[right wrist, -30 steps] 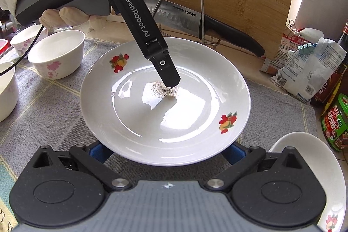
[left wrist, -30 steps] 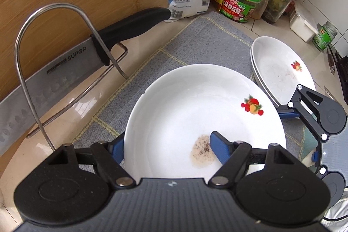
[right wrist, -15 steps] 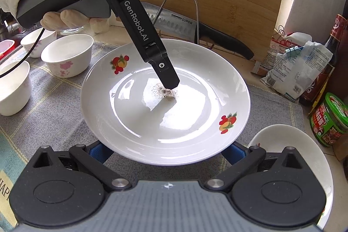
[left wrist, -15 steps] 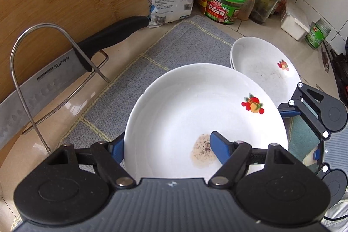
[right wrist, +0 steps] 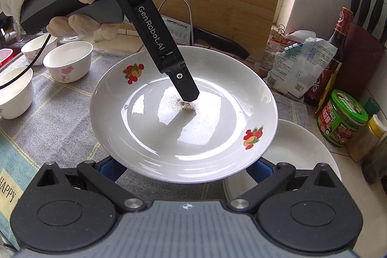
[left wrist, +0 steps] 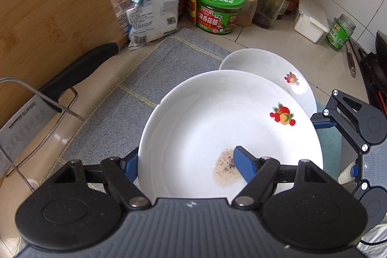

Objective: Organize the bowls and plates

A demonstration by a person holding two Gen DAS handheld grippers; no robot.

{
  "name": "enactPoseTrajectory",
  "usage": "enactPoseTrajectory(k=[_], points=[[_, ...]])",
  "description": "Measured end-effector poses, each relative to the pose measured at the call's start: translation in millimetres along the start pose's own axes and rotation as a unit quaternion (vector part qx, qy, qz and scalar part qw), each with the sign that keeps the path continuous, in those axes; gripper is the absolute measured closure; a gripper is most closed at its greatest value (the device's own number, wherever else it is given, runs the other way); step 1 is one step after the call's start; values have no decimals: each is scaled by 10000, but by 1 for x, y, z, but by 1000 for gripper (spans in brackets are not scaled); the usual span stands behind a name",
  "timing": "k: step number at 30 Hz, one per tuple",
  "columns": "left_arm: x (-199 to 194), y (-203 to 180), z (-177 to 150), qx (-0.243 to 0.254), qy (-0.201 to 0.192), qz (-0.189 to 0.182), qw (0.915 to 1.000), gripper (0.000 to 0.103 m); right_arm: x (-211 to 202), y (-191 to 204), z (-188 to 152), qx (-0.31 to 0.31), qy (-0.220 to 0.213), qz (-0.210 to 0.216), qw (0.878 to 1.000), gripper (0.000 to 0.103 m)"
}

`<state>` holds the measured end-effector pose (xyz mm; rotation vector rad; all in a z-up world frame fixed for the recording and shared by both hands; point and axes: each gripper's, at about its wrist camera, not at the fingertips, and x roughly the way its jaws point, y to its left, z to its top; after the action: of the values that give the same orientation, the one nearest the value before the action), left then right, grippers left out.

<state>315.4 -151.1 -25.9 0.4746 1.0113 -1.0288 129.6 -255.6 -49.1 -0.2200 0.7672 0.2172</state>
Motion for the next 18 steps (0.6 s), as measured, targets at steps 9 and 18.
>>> enactPoseTrajectory(k=[9,18], points=[[23,-35,30,318,26,-205,9993,26,-18,-26,-23,231,81,-313,9992,0],[47,-58,57,637,88,-409,9971,26,-25,-47,-35,455,185,-588,9971,0]])
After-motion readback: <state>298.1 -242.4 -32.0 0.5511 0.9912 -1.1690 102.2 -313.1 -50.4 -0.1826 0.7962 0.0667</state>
